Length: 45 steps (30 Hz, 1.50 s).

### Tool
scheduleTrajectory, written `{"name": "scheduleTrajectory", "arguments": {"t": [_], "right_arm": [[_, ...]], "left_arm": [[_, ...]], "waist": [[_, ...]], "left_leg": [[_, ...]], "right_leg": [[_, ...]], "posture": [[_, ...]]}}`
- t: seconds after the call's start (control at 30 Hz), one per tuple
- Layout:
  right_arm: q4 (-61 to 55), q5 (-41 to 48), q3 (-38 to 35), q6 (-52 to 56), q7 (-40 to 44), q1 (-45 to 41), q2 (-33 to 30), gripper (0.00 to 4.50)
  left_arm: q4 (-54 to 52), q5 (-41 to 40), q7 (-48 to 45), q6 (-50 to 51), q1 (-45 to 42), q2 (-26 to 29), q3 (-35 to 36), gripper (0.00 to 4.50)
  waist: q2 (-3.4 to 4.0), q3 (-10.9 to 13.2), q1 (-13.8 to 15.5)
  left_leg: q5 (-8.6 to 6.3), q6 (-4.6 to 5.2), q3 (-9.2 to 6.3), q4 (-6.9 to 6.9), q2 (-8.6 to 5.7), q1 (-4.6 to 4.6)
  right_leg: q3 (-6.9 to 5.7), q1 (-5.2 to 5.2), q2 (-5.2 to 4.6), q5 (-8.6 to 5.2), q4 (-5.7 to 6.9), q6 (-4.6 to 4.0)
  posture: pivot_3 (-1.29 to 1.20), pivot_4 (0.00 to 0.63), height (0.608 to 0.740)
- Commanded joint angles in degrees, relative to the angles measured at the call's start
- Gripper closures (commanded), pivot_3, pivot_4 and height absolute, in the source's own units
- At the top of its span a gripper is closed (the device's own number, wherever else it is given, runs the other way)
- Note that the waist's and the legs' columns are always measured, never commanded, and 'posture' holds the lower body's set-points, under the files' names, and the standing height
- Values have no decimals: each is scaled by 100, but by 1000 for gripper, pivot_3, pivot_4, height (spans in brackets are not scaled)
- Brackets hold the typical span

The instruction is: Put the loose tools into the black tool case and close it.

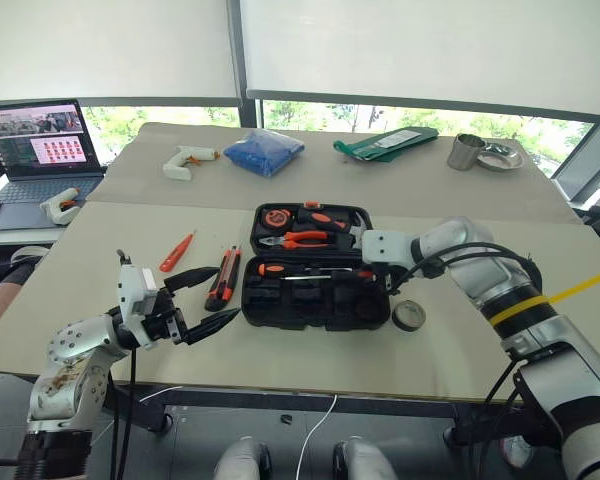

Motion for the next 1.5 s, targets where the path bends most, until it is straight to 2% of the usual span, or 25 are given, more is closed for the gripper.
{"name": "scheduleTrajectory", "arguments": {"t": [0.03, 0.17, 0.23, 0.27, 0.37, 0.53, 0.63, 0.87, 0.9, 1.1, 1.4, 1.5], "right_arm": [[109, -175, -44, -3, -28, -6, 46, 3483], [279, -162, -70, -5, -50, -66, 192, 3483], [253, -113, -124, -52, 13, -84, 218, 2481], [222, -17, -173, -176, 162, -91, 191, 2299], [99, 354, -432, -500, 626, -123, 27, 1299], [138, 827, -860, -648, 1088, -232, -108, 1299], [125, 1128, -1115, -468, 969, -209, 140, 2030], [213, 1024, -1143, -628, 102, 281, 892, 4348], [282, 934, -1094, -662, 0, 318, 936, 4453], [805, 547, -803, -667, -291, 381, 1123, 4453], [1301, 314, -580, -121, -365, 295, 1415, 4453], [1168, 361, -578, -164, -334, 280, 1448, 4453]], "left_arm": [[59, 9, -21, -196, -32, 41, 112, 0], [235, 47, -92, -287, -135, 27, 60, 0], [320, 63, -130, -332, -173, 30, 43, 0], [362, 68, -142, -351, -192, 34, 39, 0], [439, 87, -133, -413, -177, 29, 66, 0], [437, 79, -102, -454, -88, 17, 95, 0], [416, 78, -80, -452, -76, 15, 65, 0], [390, 90, -42, -409, -134, 16, -10, 0], [393, 94, -40, -406, -141, 19, -18, 0], [492, 170, -112, -508, -100, 38, -31, 0], [486, 213, -142, -685, 112, 8, 34, 0], [362, 229, -13, -654, 156, 16, 35, 0]], "waist": [[0, 0, 1], [0, 0, -1], [0, 0, -3], [0, 0, 2], [0, 0, 7], [1, 1, 0], [1, 1, -3], [2, 2, -27], [2, 2, -18], [3, 2, -8], [5, -2, -37], [2, -7, -40]], "left_leg": [[0, 0, 0, 0, 0, 0], [2, -2, 0, 1, 1, 2], [3, -6, 0, 1, 4, 8], [4, -7, 0, 1, 5, 8], [4, -6, -2, -2, 4, 7], [-1, -1, 2, -7, 3, 5], [0, -2, 1, -6, 4, 6], [9, -17, -2, -6, 15, 13], [10, -17, 0, -7, 13, 11], [9, -16, 0, -5, 10, 11], [13, -30, -1, -7, 20, 50], [-10, -71, -2, -7, 24, 56]], "right_leg": [[0, 0, 0, 0, 0, 0], [-2, 2, 0, 0, 0, 0], [-2, 4, 1, 2, 1, -4], [-3, 4, 1, 3, 1, -4], [-5, 3, 1, 0, 2, -6], [-4, 2, 1, 0, -2, -5], [-5, 3, 1, 0, 0, -5], [-6, 5, 11, 5, 5, -14], [-5, 2, 10, 6, 5, -14], [-5, 6, 8, 5, 4, -14], [-4, 29, 15, 11, 7, -25], [-2, 30, 15, 12, 9, -29]], "posture": [[0, 150, 739], [0, 150, 739], [0, 150, 739], [0, 150, 739], [0, 150, 739], [0, 150, 739], [0, 150, 739], [0, 150, 739], [0, 150, 739], [0, 150, 739], [0, 150, 739], [0, 150, 739]]}}
